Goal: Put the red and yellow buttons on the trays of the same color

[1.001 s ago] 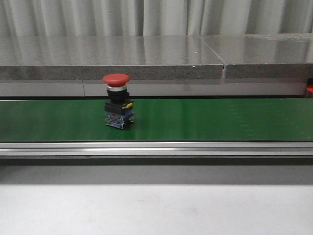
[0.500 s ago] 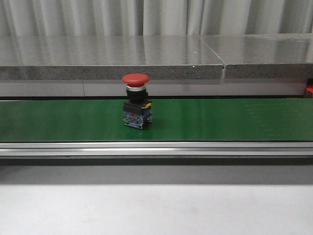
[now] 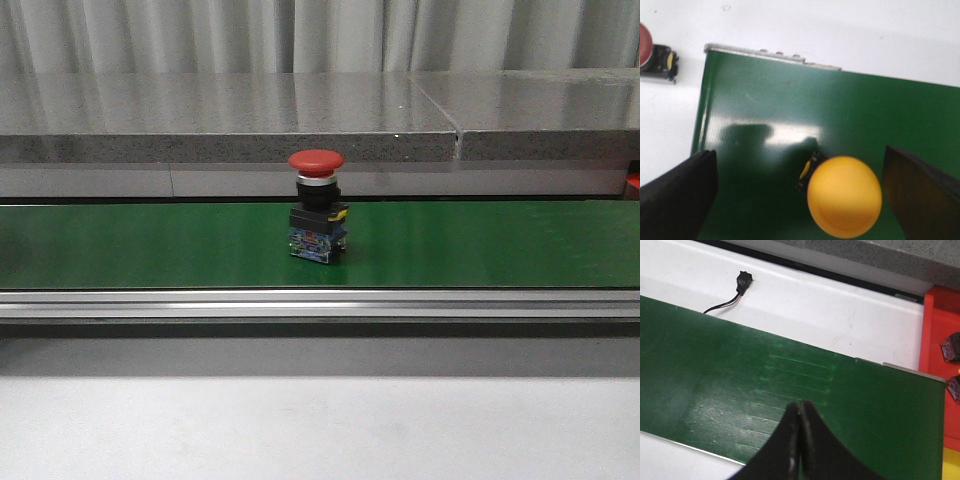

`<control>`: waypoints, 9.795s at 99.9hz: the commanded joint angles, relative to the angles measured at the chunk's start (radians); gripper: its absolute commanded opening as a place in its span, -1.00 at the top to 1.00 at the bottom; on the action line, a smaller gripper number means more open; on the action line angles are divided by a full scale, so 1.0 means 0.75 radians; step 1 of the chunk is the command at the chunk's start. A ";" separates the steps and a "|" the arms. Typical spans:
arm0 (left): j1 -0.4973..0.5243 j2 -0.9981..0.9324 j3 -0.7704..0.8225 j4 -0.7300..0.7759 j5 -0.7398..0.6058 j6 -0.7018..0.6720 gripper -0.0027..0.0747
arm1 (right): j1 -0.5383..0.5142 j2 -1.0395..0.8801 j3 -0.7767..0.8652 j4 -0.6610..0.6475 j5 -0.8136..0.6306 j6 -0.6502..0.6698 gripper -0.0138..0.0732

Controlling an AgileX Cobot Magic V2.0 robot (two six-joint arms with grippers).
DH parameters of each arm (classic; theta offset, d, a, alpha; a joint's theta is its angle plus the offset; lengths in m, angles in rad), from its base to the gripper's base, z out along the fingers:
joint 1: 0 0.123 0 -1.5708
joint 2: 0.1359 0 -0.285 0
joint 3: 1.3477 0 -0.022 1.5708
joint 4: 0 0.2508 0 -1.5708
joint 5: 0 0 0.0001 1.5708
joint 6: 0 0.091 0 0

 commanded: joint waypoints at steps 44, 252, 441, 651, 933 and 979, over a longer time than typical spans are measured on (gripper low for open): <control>-0.007 -0.277 -0.079 -0.488 -0.024 0.367 -0.72 | -0.001 -0.027 -0.033 0.000 -0.075 -0.010 0.84; -0.333 -1.363 0.983 -0.460 -0.652 0.498 0.98 | -0.001 0.046 -0.069 0.002 0.225 -0.025 -0.80; -0.333 -1.363 0.983 -0.460 -0.652 0.498 0.98 | -0.734 0.758 -1.055 0.045 0.526 -0.057 0.62; -0.333 -1.363 0.983 -0.460 -0.652 0.498 0.98 | -0.867 1.184 -1.284 0.111 0.320 -0.057 -0.77; -0.333 -1.363 0.983 -0.460 -0.652 0.498 0.98 | -0.094 0.426 -0.338 0.213 0.260 -0.235 0.57; -0.333 -1.363 0.983 -0.460 -0.652 0.498 0.98 | -0.801 0.327 -0.568 0.100 0.333 -0.031 0.57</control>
